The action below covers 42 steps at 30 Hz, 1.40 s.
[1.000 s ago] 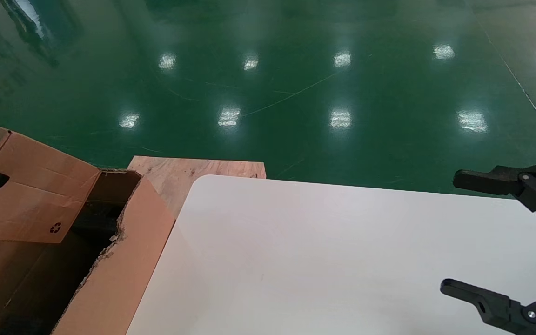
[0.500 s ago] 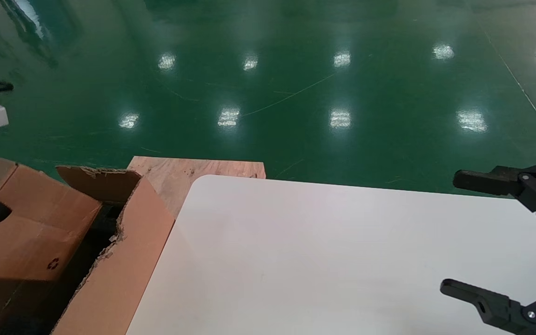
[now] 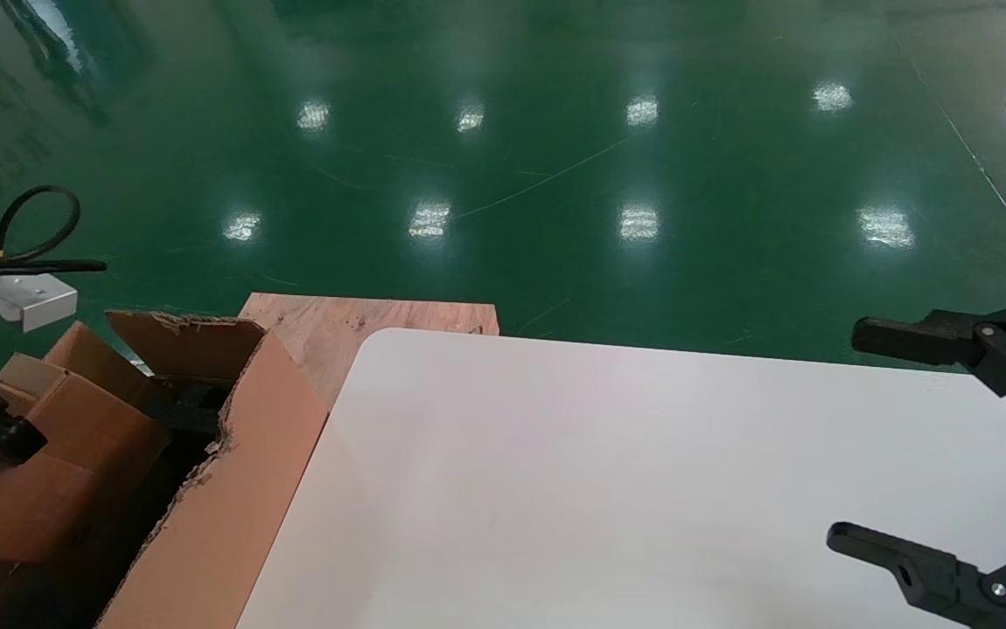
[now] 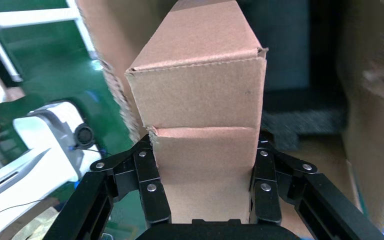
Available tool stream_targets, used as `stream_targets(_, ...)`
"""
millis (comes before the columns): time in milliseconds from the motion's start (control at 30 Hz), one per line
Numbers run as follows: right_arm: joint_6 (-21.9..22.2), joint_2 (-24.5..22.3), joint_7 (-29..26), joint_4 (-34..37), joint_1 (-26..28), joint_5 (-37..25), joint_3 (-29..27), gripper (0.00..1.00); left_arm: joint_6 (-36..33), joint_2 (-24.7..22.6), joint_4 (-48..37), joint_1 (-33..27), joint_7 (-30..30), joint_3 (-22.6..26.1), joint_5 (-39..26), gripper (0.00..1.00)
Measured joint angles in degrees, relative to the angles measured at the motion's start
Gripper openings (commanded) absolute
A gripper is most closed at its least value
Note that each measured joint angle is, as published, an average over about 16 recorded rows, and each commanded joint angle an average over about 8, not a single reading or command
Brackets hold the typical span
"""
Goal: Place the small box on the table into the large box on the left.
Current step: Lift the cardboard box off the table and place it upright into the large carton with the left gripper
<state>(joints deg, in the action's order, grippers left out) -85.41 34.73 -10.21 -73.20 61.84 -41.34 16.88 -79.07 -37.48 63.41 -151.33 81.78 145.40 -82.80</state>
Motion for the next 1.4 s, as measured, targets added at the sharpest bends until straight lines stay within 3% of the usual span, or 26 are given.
stream_targets(467, 0.02, -0.02, 0.02, 0.0, 0.01, 0.03, 0.04, 1.0, 1.78, -4.5, -15.19, 11.81, -3.13, -0.91, 4.25, 0.0)
stream_targets(1400, 0.05, -0.05, 0.06, 0.0, 0.03, 0.08, 0.12, 1.0, 0.43, -8.21, -41.1, 26.66, -13.16, -3.68, 12.08, 0.0)
